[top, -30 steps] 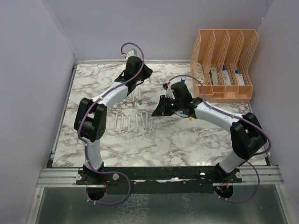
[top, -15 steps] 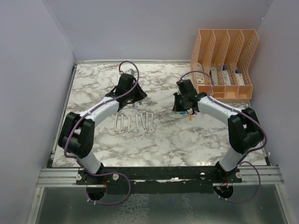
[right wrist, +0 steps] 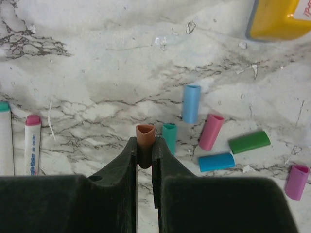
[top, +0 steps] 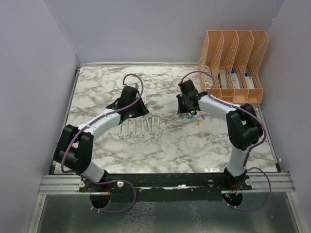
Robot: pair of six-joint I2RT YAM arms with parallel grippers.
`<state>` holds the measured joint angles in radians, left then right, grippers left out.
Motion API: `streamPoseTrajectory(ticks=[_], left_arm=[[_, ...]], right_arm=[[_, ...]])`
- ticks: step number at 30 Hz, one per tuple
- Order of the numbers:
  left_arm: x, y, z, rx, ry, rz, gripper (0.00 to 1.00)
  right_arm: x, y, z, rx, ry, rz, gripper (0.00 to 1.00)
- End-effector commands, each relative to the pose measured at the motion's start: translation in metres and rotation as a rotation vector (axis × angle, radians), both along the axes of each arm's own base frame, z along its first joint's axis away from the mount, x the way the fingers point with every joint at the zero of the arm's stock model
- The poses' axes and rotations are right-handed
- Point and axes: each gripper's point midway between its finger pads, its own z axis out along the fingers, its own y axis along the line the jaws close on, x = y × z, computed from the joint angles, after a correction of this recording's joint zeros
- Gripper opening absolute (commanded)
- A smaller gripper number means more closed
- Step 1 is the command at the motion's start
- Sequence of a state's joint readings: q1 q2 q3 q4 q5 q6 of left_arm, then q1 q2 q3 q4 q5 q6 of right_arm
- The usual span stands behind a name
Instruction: Open the pen caps
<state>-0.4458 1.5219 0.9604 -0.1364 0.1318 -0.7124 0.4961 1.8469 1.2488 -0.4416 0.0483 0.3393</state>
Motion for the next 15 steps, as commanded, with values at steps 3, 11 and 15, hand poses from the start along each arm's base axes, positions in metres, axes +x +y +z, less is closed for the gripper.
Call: streamPoseTrajectory(ticks=[3,11,15], left_arm=[[-0.010,0.001,-0.001,0.012,0.003,-0.030,0.00],[-0.016,0.009,-0.015,0.075,0.044,-0.034,0.00],[-0.021,0.017,-0.024,0.112,0.063,-0.027,0.00]], right_arm=[[0.031,0.008,-0.004,-0.032,-0.032,0.007,0.01],[0.047,0.018,-0.018,-0.040,-0.007,0.019,0.20],[0.049,0.020,-0.018,-0.035,-0.003,0.021,0.29]])
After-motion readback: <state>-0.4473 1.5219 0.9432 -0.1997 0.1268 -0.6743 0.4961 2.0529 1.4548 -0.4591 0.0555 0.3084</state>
